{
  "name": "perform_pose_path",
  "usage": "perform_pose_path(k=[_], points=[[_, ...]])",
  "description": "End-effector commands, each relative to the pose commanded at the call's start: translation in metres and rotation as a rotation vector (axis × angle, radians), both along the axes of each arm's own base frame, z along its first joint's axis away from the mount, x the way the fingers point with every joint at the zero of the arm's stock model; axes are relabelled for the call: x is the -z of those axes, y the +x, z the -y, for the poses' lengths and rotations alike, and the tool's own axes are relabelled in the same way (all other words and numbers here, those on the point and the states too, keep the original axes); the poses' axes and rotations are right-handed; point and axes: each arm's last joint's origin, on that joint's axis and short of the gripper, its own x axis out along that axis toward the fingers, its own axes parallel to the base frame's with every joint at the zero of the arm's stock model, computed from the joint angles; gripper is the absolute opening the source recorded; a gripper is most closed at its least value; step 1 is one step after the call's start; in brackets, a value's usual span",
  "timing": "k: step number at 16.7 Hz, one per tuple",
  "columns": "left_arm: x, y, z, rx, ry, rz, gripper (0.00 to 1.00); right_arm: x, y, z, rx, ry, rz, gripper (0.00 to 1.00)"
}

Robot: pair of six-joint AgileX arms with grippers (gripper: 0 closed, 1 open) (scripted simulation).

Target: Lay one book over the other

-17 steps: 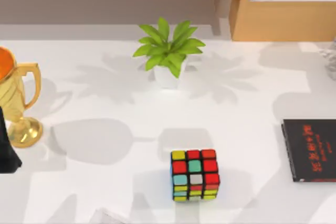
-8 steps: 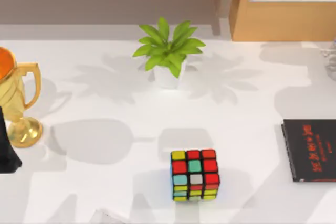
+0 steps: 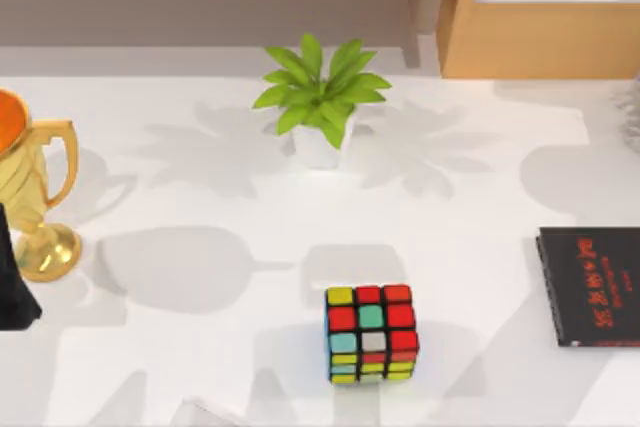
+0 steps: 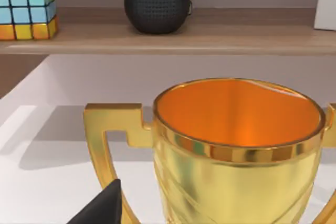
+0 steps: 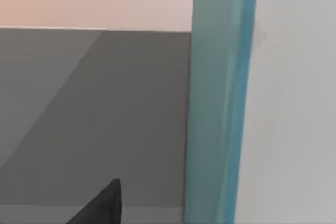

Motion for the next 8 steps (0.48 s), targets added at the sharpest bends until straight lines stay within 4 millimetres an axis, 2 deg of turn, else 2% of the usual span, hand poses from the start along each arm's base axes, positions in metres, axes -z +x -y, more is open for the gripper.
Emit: perform_pose_path(k=[1, 8], points=[[0.0, 0.0, 0.0, 0.0, 0.0, 0.0, 1.0, 0.0, 0.0, 0.0, 0.0, 0.0, 0.0, 1.0], [0.0, 0.0, 0.0, 0.0, 0.0, 0.0, 1.0, 0.0, 0.0, 0.0, 0.0, 0.0, 0.0, 0.47]])
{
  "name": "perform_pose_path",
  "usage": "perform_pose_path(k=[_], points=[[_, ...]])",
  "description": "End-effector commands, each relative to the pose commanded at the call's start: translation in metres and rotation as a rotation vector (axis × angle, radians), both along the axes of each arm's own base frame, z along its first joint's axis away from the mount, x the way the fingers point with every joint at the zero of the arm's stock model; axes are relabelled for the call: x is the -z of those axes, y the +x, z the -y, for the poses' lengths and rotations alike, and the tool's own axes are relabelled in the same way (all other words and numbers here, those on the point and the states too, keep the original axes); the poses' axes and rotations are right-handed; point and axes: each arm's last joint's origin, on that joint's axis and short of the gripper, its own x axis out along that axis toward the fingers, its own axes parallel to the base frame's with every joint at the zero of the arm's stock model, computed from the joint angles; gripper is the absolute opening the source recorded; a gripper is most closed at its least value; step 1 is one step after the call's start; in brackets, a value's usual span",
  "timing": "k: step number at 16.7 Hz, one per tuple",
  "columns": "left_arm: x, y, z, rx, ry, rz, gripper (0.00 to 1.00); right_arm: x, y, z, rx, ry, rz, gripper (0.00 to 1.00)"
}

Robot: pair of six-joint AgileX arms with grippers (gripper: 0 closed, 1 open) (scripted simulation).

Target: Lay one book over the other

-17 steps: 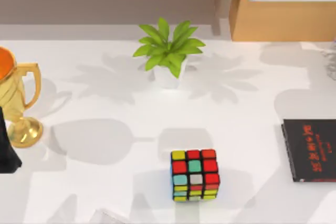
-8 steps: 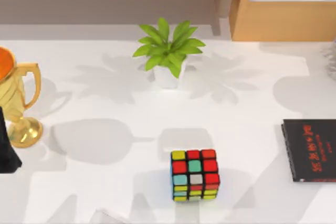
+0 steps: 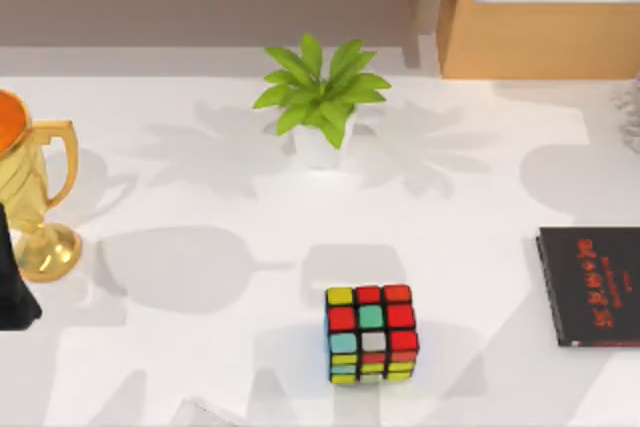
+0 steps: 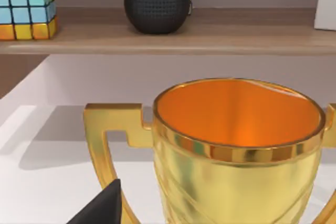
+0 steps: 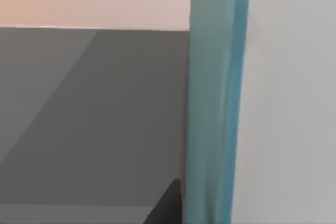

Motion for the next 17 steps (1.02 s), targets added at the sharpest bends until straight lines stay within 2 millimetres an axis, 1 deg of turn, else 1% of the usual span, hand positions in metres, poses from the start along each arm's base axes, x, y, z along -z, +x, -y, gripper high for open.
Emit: perform_pose_path(k=[6, 7, 14, 17], points=[[0.0, 0.0, 0.0, 0.0, 0.0, 0.0, 1.0, 0.0, 0.0, 0.0, 0.0, 0.0, 0.0, 0.02], [0.0, 0.0, 0.0, 0.0, 0.0, 0.0, 1.0, 0.0, 0.0, 0.0, 0.0, 0.0, 0.0, 0.0], [0.0, 0.0, 0.0, 0.0, 0.0, 0.0, 1.0, 0.0, 0.0, 0.0, 0.0, 0.0, 0.0, 0.0], [0.0, 0.0, 0.0, 0.0, 0.0, 0.0, 1.0, -0.0037, -0.0035, 0.0013, 0.003, 0.0, 0.002, 0.0]])
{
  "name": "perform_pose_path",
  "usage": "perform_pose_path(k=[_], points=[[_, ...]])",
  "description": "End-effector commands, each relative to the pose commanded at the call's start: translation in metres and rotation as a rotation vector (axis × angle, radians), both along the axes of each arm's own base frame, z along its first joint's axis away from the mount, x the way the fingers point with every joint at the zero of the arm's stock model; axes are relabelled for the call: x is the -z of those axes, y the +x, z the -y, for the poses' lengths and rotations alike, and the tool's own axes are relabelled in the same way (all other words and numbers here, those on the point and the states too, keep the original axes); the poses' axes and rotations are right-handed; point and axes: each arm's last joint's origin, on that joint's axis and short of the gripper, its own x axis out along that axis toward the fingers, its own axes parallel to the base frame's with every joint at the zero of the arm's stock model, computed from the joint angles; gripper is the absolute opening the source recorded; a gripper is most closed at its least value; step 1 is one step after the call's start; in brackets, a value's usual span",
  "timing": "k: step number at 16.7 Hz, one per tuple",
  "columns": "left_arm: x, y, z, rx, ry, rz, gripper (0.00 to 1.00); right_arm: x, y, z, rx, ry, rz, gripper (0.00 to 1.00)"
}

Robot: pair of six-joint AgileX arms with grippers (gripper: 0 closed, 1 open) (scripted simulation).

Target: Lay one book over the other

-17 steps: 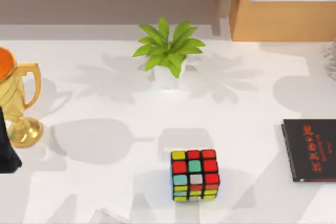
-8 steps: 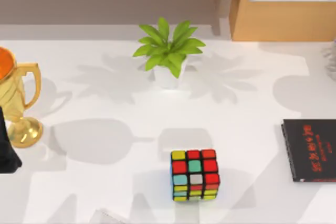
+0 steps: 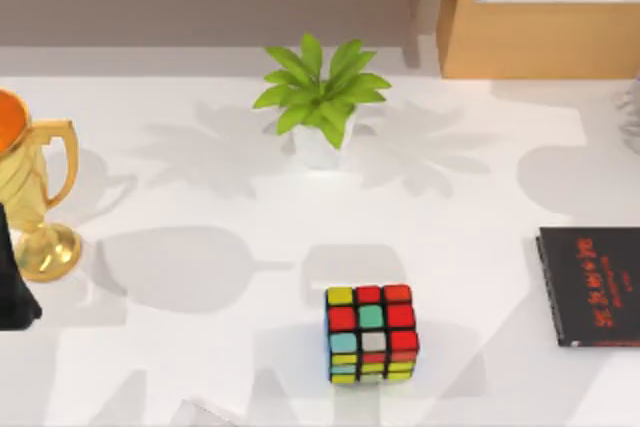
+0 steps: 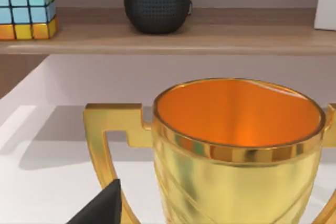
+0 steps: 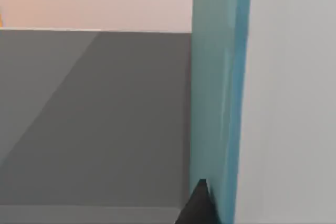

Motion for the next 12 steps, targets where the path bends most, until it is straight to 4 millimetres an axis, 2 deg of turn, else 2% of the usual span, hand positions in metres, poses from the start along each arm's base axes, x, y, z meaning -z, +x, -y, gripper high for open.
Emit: perform_pose_path(k=[3, 8, 10, 12], points=[[0.0, 0.0, 0.0, 0.0, 0.0, 0.0, 1.0, -0.007, -0.007, 0.0, 0.0, 0.0, 0.0, 0.0], [0.0, 0.0, 0.0, 0.0, 0.0, 0.0, 1.0, -0.009, -0.007, -0.003, 0.003, 0.009, 0.004, 0.0], [0.0, 0.0, 0.0, 0.0, 0.0, 0.0, 1.0, -0.021, -0.016, -0.01, 0.031, 0.052, 0.02, 0.0], [0.0, 0.0, 0.0, 0.0, 0.0, 0.0, 1.0, -0.032, -0.029, -0.028, 0.064, 0.14, 0.032, 0.0]])
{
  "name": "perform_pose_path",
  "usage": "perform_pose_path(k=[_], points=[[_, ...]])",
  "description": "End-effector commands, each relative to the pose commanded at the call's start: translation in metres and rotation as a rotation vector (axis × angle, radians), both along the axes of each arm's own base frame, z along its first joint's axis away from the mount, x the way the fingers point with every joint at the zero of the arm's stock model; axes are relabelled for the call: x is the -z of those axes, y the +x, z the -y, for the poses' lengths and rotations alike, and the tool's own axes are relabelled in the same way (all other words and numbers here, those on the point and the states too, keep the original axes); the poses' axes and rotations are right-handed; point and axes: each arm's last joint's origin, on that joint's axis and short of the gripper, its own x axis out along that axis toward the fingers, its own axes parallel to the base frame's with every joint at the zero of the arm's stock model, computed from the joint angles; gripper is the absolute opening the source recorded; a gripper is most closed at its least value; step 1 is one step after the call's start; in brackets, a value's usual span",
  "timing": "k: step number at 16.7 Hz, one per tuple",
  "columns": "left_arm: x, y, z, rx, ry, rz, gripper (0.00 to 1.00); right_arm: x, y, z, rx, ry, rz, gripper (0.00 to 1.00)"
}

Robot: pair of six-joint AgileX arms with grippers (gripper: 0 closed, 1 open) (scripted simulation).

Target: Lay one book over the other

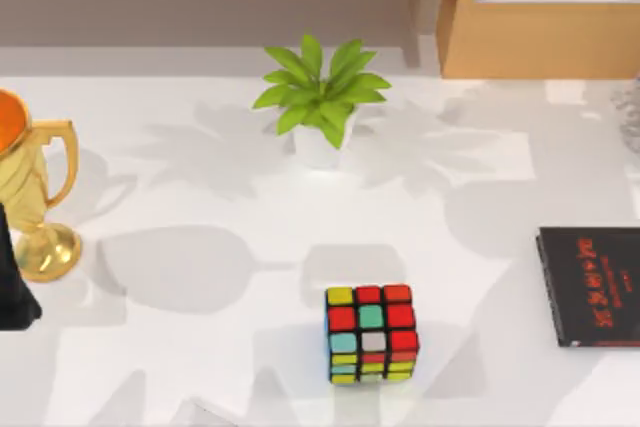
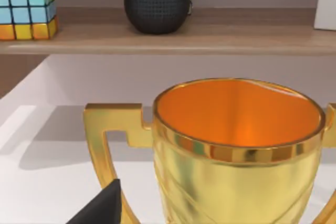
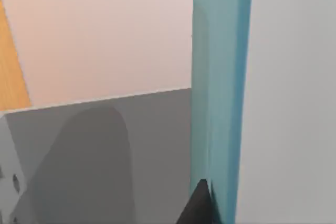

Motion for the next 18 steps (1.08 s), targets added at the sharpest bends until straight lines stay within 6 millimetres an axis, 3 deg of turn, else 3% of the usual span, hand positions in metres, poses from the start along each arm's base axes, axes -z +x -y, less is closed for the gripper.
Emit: perform_pose_path(k=[4, 8, 13, 18], points=[[0.0, 0.0, 0.0, 0.0, 0.0, 0.0, 1.0, -0.011, -0.042, -0.05, 0.073, 0.289, 0.013, 0.0], [0.0, 0.0, 0.0, 0.0, 0.0, 0.0, 1.0, 0.002, -0.103, -0.108, 0.138, 0.671, 0.003, 0.0], [0.0, 0.0, 0.0, 0.0, 0.0, 0.0, 1.0, 0.064, -0.192, -0.164, 0.237, 1.114, -0.109, 0.0], [0.0, 0.0, 0.0, 0.0, 0.0, 0.0, 1.0, 0.135, -0.266, -0.194, 0.316, 1.369, -0.271, 0.0]])
